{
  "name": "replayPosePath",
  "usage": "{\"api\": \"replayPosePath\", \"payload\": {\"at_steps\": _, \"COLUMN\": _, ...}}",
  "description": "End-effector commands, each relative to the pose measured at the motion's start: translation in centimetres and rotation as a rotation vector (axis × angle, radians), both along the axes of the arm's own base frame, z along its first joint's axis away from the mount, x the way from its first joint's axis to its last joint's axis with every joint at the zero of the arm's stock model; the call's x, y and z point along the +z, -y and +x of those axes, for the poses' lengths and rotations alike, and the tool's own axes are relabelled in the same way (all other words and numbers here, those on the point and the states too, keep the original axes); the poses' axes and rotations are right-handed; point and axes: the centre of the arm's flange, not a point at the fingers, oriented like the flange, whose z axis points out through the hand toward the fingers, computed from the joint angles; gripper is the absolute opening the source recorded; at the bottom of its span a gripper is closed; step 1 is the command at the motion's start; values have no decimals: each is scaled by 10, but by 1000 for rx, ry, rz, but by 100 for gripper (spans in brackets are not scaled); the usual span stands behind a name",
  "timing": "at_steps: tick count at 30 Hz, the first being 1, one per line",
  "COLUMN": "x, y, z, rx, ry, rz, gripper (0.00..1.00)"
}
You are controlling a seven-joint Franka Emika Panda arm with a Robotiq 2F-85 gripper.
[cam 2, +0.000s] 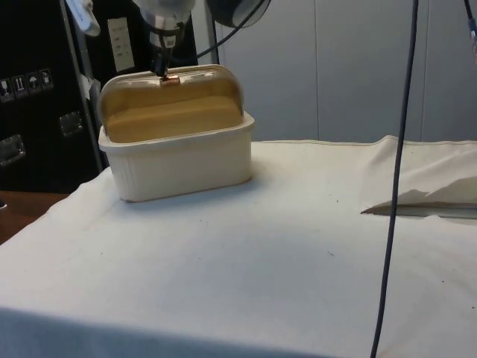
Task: Open the lid, then close it.
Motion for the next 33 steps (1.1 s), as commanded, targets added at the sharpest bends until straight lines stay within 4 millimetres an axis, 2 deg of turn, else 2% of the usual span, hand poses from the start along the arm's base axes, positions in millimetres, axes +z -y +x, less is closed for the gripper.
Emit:
{"api": "replayPosePath", "payload": {"at_steps": 1, "x": -8, "y": -3, "z": -2, "rx": 13, "ry": -8, "rz": 25, "gripper": 0}}
{"api": "replayPosePath", "payload": {"at_steps": 6, "x": -16, "y": -10, "z": -4, "rx": 25, "ry": -12, "rz": 47, "gripper": 0}}
{"api": "replayPosePath", "payload": {"at_steps": 7, "x": -6, "y": -8, "z": -4, "rx": 14, "ry": -5, "rz": 24, "gripper": 0}}
{"api": "replayPosePath", "payload": {"at_steps": 8, "x": -17, "y": -11, "z": -5, "rx": 26, "ry": -13, "rz": 52, "gripper": 0}}
{"api": "replayPosePath", "payload": {"at_steps": 15, "x": -23, "y": -20, "z": -10, "rx": 43, "ry": -20, "rz": 89, "gripper": 0}}
{"api": "replayPosePath", "payload": {"at_steps": 16, "x": -17, "y": -20, "z": -11, "rx": 34, "ry": -15, "rz": 71, "gripper": 0}}
{"api": "replayPosePath", "payload": {"at_steps": 17, "x": -25, "y": -21, "z": -11, "rx": 46, "ry": -22, "rz": 93, "gripper": 0}}
{"api": "replayPosePath", "payload": {"at_steps": 19, "x": -27, "y": -23, "z": -14, "rx": 53, "ry": -25, "rz": 109, "gripper": 0}}
{"api": "replayPosePath", "payload": {"at_steps": 33, "x": -35, "y": -37, "z": -24, "rx": 84, "ry": -36, "rz": 149, "gripper": 0}}
